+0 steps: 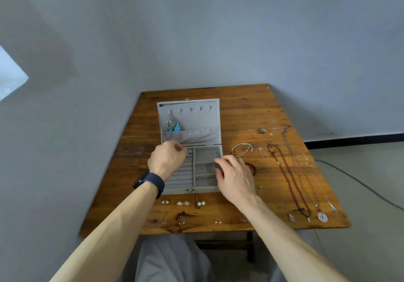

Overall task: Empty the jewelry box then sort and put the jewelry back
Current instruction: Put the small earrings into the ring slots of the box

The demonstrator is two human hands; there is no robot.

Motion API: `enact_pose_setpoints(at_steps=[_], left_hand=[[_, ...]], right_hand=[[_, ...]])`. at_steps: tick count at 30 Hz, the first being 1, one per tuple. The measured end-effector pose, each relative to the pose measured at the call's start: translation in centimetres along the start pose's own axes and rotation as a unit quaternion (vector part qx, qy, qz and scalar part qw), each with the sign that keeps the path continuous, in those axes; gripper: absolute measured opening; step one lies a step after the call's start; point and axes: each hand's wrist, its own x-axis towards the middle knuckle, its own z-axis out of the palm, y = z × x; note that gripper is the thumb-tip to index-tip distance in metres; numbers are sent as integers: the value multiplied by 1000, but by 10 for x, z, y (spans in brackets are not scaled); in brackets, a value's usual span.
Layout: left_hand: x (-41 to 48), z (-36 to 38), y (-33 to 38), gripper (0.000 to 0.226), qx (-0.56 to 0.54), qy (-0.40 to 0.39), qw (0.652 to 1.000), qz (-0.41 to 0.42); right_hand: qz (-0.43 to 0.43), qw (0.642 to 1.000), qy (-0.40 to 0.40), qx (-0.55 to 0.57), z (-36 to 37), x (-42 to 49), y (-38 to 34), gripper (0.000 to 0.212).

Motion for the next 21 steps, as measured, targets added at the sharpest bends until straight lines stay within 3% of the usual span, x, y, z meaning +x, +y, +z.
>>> enact_pose_setpoints(at_steps=[11, 16, 21], left_hand=[[-99, 3, -64, 14, -5, 3, 988, 153], [-114, 13, -70, 26, 55, 9, 983, 176], [-112, 18, -67, 30, 134, -5, 974, 184]], right_hand=[[-38, 997, -26, 54, -15, -61, -54, 23], [-48, 994, -96, -4, -3, -72, -70, 33], [-30, 994, -86, -55, 6, -70, -83, 31]])
